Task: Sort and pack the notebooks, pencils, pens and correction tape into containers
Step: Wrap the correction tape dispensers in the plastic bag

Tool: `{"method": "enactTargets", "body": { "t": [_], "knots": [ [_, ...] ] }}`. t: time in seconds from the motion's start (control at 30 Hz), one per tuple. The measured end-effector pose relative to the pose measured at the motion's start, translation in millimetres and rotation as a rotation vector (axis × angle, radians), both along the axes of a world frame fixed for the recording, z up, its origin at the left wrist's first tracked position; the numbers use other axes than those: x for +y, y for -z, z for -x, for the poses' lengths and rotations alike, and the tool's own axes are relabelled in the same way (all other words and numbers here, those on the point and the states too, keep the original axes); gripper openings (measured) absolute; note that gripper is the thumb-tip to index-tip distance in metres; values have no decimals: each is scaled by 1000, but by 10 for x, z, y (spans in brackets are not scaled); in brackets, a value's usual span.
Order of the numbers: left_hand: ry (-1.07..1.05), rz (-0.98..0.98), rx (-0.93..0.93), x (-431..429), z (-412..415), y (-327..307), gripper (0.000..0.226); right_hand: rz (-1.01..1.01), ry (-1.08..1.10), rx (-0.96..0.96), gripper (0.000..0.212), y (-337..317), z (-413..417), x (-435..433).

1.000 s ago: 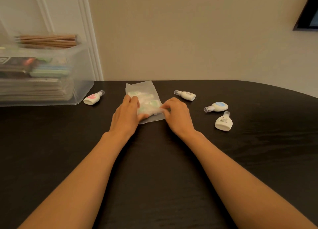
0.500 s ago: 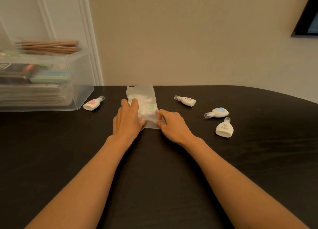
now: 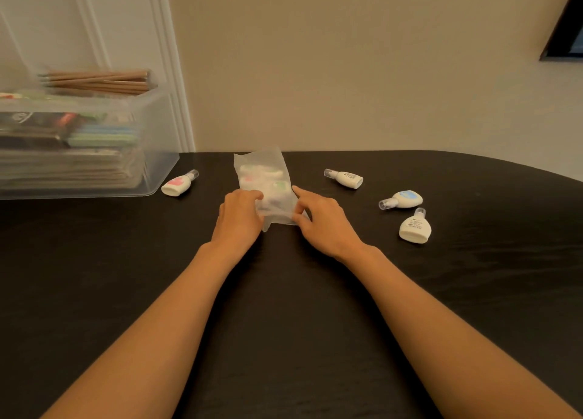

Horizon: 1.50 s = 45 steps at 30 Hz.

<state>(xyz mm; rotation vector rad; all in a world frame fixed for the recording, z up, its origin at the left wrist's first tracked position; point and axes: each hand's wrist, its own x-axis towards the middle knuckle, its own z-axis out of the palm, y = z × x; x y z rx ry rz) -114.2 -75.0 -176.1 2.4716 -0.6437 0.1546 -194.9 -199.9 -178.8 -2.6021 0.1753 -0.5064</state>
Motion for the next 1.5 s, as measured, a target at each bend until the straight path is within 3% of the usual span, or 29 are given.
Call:
{"method": "enactTargets", "body": {
  "t": [0.17,0.27,0.3,0.4,0.5,0.63,0.73,0.8,0.9,1.0,1.13,1.33,1.5],
  "knots": [
    [82,-50,64,93,154,-52,22,-124,-38,40,20,35,126,14],
    [126,-45,118,171,255,-61,32,-157,-34,28,14,33,239,39],
    [139,-41,128,201,285,-72,36,-134,-39,24,10,32,265,40],
    [178,-32,155,326,370,-98,37,71,-11,79,32,54,303,35],
    [184,-50,192,429,415,-113,38,119,3,56,14,50,326,57],
    [249,-87,294,488,501,-242,31,-118,-84,71,15,10,430,124],
    [378,-227,485,553,556,-431,17,-287,-169,59,24,-18,521,183],
    [420,-146,565,575,519,-540,21,-465,-120,-44,31,-57,515,183],
    [303,100,443,459,352,-603,22,-510,116,-219,32,-92,345,116],
    [180,44,108,200,143,-542,23,-307,194,-187,22,-83,64,86],
    [144,-62,-62,-49,-69,-287,24,-52,150,-67,30,5,-275,85],
    [180,-177,-132,-155,-281,1,32,125,151,88,38,19,-501,-14],
    [246,-191,7,-193,-401,70,28,-19,146,219,41,70,-622,-93]
  ]
}}
